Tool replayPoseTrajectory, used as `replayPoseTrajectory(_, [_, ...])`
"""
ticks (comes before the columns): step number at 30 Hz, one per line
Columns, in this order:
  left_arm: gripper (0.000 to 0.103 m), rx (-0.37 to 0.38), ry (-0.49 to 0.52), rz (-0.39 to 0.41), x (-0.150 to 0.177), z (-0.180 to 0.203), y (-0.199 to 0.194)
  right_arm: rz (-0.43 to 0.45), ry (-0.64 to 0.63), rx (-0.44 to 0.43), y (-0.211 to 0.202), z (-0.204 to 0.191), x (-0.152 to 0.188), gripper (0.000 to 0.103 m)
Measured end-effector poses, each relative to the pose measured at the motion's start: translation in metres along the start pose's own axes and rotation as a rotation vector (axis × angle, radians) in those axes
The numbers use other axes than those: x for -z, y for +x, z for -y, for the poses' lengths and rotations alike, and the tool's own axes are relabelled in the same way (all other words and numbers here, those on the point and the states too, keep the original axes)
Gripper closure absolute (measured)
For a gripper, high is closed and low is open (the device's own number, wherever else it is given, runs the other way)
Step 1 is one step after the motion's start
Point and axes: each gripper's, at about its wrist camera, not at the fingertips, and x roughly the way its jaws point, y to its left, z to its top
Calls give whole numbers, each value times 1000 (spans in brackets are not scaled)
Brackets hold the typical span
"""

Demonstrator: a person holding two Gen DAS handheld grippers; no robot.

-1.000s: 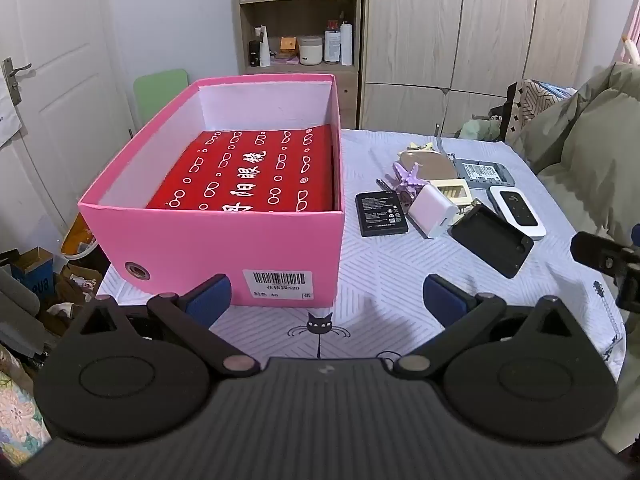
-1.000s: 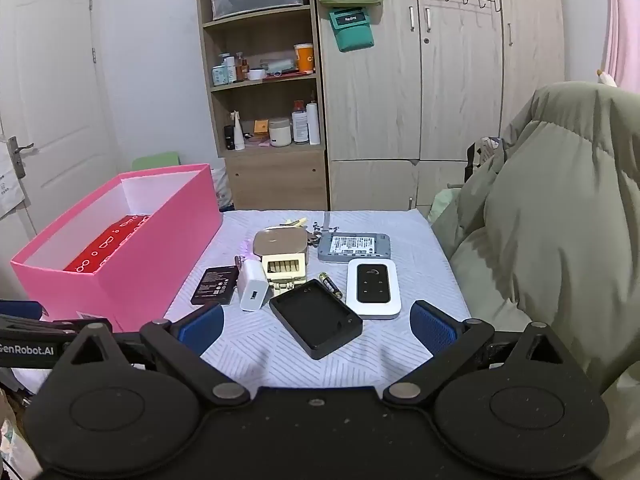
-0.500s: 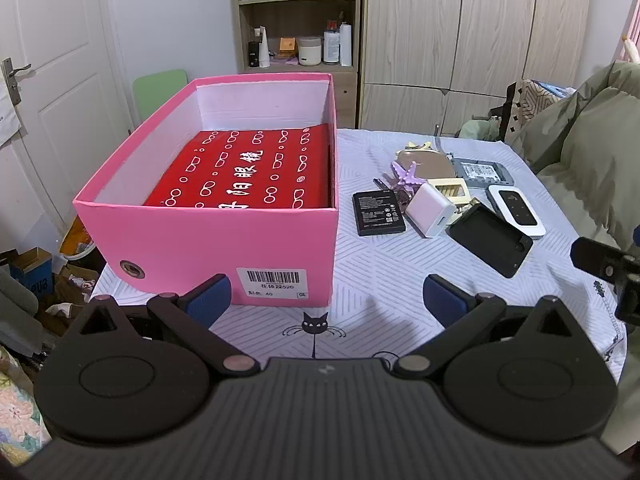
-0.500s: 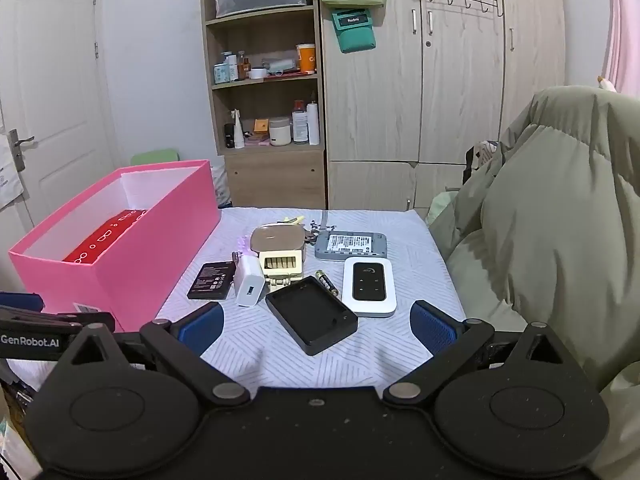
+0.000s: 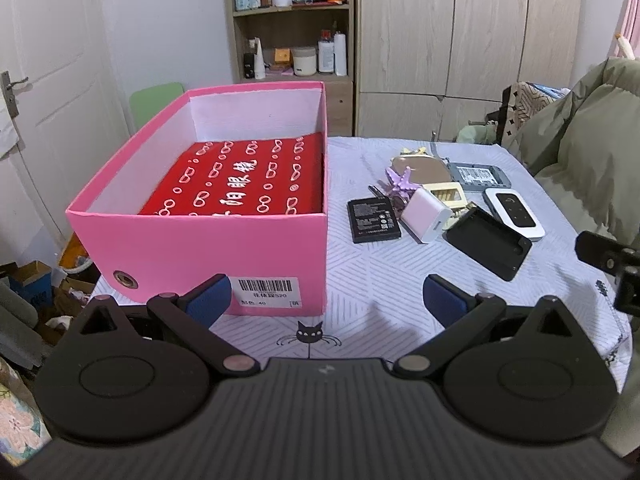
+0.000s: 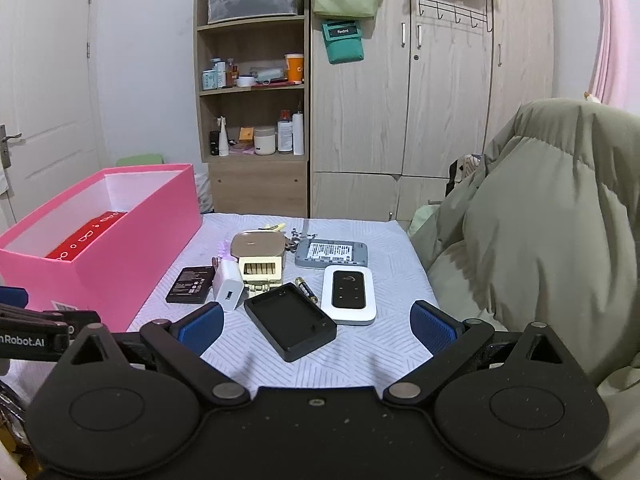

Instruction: Organize rigid objects

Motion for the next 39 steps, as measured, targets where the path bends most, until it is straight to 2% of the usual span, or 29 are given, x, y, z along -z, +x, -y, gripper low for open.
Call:
replayPoseTrajectory(10, [0, -76, 31, 68, 5, 3, -4, -11, 15, 17, 3, 3, 2, 2])
replayPoseTrajectory(21, [0, -47, 37, 56, 5, 2, -4, -26, 3, 20, 5, 1, 3, 2])
replayPoseTrajectory(35, [0, -61, 39, 55, 6, 0, -3, -38, -15, 17, 8, -3, 2, 2])
replayPoseTrajectory(39, [0, -65, 54, 85, 8, 1, -4, -39, -15, 20, 9, -3, 2, 2])
